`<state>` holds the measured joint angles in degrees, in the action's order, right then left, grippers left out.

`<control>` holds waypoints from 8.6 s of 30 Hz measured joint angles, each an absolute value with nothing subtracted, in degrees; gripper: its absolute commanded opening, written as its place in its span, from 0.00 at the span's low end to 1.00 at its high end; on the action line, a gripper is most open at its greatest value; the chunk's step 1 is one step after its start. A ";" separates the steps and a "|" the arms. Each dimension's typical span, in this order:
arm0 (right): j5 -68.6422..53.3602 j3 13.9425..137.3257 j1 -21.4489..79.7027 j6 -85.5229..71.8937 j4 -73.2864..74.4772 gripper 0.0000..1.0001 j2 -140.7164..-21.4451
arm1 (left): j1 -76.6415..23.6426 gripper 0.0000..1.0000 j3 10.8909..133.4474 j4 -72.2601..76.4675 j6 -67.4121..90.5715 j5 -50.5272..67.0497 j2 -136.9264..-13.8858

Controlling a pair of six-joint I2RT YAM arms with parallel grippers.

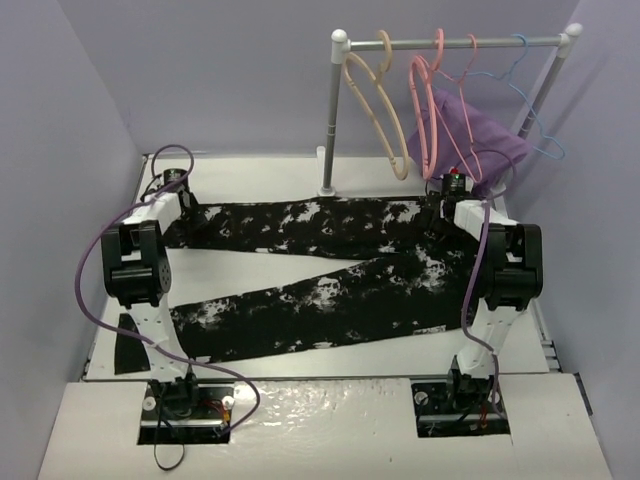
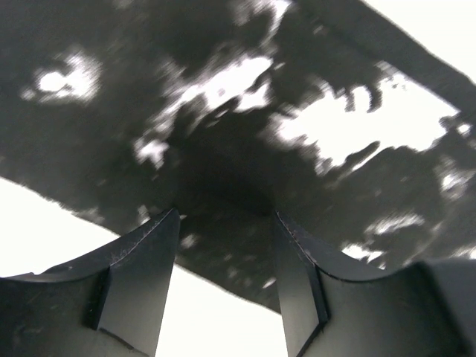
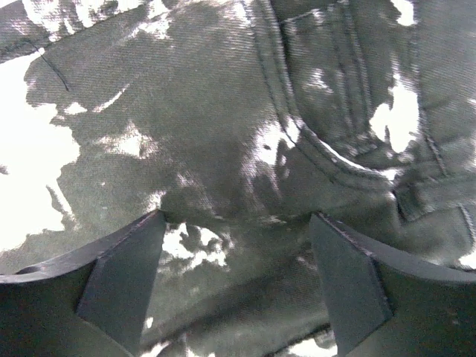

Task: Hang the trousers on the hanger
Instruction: Flatten out the trousers at the center of the board, then fold the trousers at the center of the board.

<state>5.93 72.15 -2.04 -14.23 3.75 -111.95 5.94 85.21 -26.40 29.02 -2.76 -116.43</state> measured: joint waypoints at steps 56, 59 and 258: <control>-0.17 46.50 -0.79 -29.16 18.54 0.81 -66.61 | 4.29 0.67 52.95 -39.12 42.98 -1.74 -74.63; -0.16 46.25 -0.69 -28.64 19.85 0.81 -64.85 | 7.25 0.66 47.38 -41.01 44.50 -1.30 -73.79; 15.51 77.82 4.42 -28.06 43.34 0.00 -82.38 | 5.78 0.00 86.10 -54.41 30.46 -9.37 -89.56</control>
